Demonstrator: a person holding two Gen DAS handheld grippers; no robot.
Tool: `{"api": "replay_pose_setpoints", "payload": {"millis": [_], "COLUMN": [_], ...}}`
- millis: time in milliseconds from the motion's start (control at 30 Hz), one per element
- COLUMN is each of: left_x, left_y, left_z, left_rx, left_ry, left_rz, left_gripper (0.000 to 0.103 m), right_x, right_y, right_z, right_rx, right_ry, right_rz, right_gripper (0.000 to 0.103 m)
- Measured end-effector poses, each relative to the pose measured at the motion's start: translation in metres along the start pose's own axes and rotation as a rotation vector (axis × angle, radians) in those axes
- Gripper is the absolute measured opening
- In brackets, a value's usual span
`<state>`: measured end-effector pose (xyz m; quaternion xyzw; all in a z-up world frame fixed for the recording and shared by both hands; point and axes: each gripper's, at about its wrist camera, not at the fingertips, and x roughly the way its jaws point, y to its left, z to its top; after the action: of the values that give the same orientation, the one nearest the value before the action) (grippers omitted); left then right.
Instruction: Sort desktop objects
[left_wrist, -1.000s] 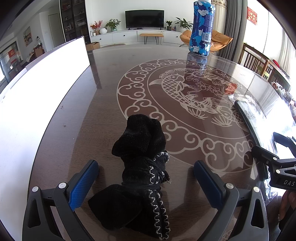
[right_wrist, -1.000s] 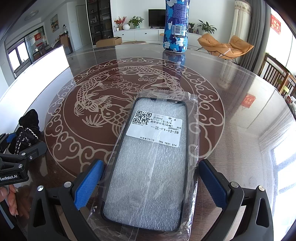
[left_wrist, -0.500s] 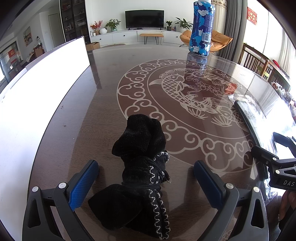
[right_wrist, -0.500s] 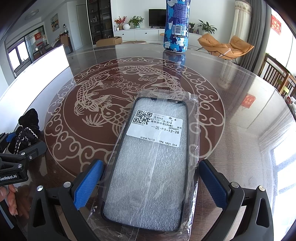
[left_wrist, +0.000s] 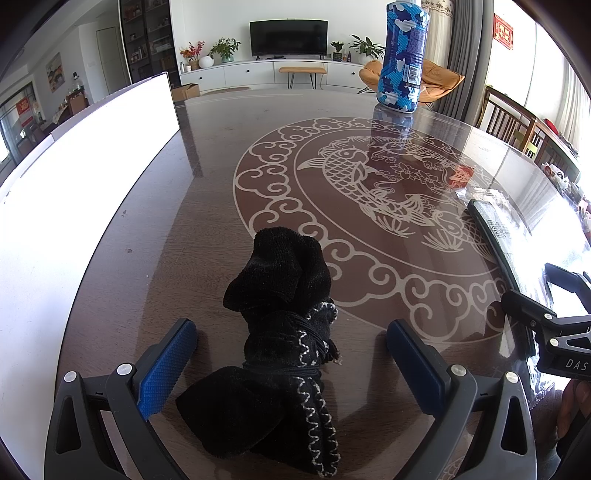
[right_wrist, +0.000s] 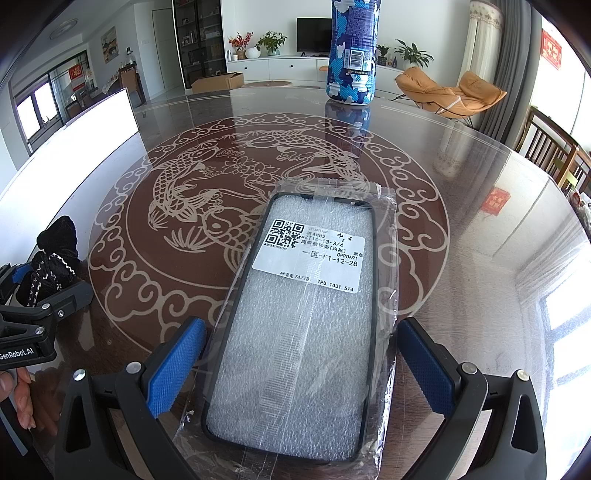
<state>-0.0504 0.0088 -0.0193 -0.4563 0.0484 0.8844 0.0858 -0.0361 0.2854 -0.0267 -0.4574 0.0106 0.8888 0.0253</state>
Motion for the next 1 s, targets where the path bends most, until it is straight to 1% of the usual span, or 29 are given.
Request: {"api": "replay_pose_setpoints", "payload": {"millis": [567, 600, 667, 733, 800, 833, 867, 900, 933, 967, 1000], "left_x": [0.0, 0.001, 0.001, 0.003, 0.005, 0.004, -0.001, -0.004, -0.005, -0.008, -0.015], "left_y": [0.001, 0.001, 0.002, 0.002, 0.002, 0.002, 0.002, 0.003, 0.004, 0.006, 0.009], "left_z": [0.001, 0.002, 0.004, 0.009, 0.015, 0.016, 0.018, 0.021, 0.023, 0.023, 0.022], "left_rx": [0.006, 0.015, 0.053, 0.082, 0.095, 0.097, 0.104, 0.116, 0.118, 0.11, 0.101], "left_ry": [0.007, 0.013, 0.045, 0.097, 0.15, 0.149, 0.112, 0.092, 0.102, 0.088, 0.06], "left_rz": [-0.009, -0.015, -0.041, -0.056, -0.062, -0.058, -0.061, -0.063, -0.058, -0.066, -0.089], "left_gripper": [0.103, 0.103, 0.103, 0.103, 0.103, 0.095, 0.059, 0.036, 0.031, 0.031, 0.031], "right_x": [0.003, 0.004, 0.011, 0.019, 0.027, 0.027, 0.024, 0.022, 0.019, 0.014, 0.007], "right_y": [0.0, 0.001, 0.001, 0.0, -0.001, -0.001, -0.001, -0.001, -0.001, -0.001, -0.001], "right_z": [-0.001, 0.001, 0.01, 0.02, 0.028, 0.031, 0.033, 0.034, 0.033, 0.031, 0.029], "right_rx": [-0.004, -0.014, -0.035, -0.038, -0.037, -0.041, -0.052, -0.064, -0.069, -0.069, -0.068], "right_ry": [0.007, 0.028, 0.104, 0.18, 0.233, 0.239, 0.224, 0.222, 0.223, 0.21, 0.195], "right_rz": [0.004, 0.011, 0.025, 0.025, 0.025, 0.025, 0.03, 0.03, 0.026, 0.036, 0.048], "right_gripper": [0.103, 0.103, 0.103, 0.103, 0.103, 0.097, 0.079, 0.079, 0.079, 0.078, 0.078]}}
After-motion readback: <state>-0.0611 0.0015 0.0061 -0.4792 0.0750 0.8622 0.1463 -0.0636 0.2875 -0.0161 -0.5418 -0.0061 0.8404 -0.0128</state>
